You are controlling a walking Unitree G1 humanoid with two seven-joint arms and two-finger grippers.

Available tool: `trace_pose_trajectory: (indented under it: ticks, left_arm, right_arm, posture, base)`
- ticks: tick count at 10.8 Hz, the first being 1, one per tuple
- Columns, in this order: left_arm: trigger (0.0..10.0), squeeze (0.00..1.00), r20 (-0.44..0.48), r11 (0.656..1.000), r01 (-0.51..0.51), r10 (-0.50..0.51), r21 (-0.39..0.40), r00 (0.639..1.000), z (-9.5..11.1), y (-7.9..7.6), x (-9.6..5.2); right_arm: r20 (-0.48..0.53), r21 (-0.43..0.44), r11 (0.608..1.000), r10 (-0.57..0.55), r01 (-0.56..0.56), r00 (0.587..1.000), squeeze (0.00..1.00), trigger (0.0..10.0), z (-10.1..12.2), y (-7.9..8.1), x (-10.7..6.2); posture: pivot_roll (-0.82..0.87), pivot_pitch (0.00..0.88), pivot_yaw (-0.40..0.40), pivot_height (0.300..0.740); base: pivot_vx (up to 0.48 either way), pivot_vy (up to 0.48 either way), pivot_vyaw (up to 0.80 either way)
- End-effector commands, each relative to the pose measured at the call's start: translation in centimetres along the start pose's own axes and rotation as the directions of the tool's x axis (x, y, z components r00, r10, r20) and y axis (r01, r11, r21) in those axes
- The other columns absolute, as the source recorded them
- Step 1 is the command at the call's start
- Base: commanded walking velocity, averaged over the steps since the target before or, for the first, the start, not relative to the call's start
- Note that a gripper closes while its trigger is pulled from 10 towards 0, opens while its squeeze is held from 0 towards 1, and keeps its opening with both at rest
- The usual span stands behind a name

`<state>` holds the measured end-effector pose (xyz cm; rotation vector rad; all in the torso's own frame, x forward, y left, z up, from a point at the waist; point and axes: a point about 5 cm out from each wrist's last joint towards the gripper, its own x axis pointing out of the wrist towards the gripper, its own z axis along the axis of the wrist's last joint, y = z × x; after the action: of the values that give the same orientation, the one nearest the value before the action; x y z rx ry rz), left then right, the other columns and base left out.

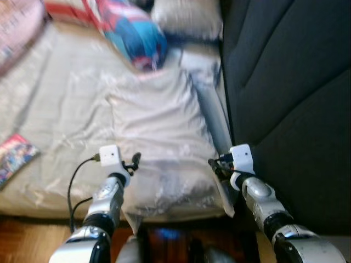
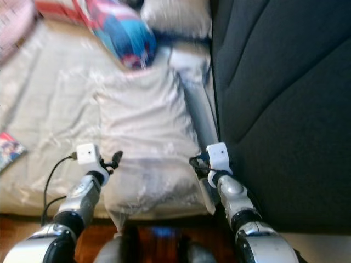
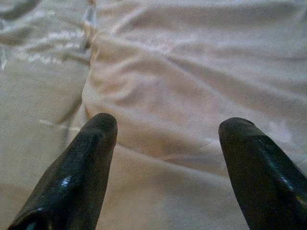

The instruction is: Clean up the room

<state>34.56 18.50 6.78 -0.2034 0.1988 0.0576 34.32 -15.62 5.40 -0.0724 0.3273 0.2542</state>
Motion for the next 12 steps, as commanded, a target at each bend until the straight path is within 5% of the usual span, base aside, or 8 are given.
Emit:
trace_pose_trajectory:
  ticks: [1, 3, 4, 12]
  left_arm:
    - [10.0, 1.0, -0.031, 0.999, -0.052, 0.051, -0.013, 0.998, -1.1, 1.2, -0.6]
    - [10.0, 1.0, -0.019, 0.993, -0.121, 0.121, 0.0, 0.992, -0.8, 2.2, -0.7]
    - [10.0, 0.0, -0.023, 0.992, -0.123, 0.122, -0.043, 0.992, -0.9, 2.2, -0.8]
    - [10.0, 0.0, -0.096, 0.987, -0.127, 0.117, -0.1, 0.988, -2.9, 3.6, -1.9]
  right_arm:
    - [0.012, 0.04, 0.999, -0.007, 0.006, 1.0, 1.0, 10.0, -0.4, -0.4, -0.3]
    - [0.011, 0.031, 0.999, 0.014, -0.014, 1.0, 1.0, 10.0, -0.8, 0.0, -0.4]
    - [-0.002, 0.025, 0.999, 0.03, -0.03, 1.0, 0.0, 10.0, -0.9, 0.0, -0.4]
    - [-0.083, -0.002, 0.999, 0.051, -0.052, 0.995, 0.0, 10.0, -1.5, 0.3, -0.4]
  posture:
    - [0.08, 0.429, -0.075, 0.74]
    - [0.09, 0.442, -0.078, 0.74]
    - [0.09, 0.452, -0.079, 0.74]
    - [0.09, 0.459, -0.038, 0.74]
  base:
    - [0.0, 0.0, 0.0]
    - [0.0, 0.0, 0.0]
    - [0.0, 0.0, 0.0]
    - [0.0, 0.0, 0.0]
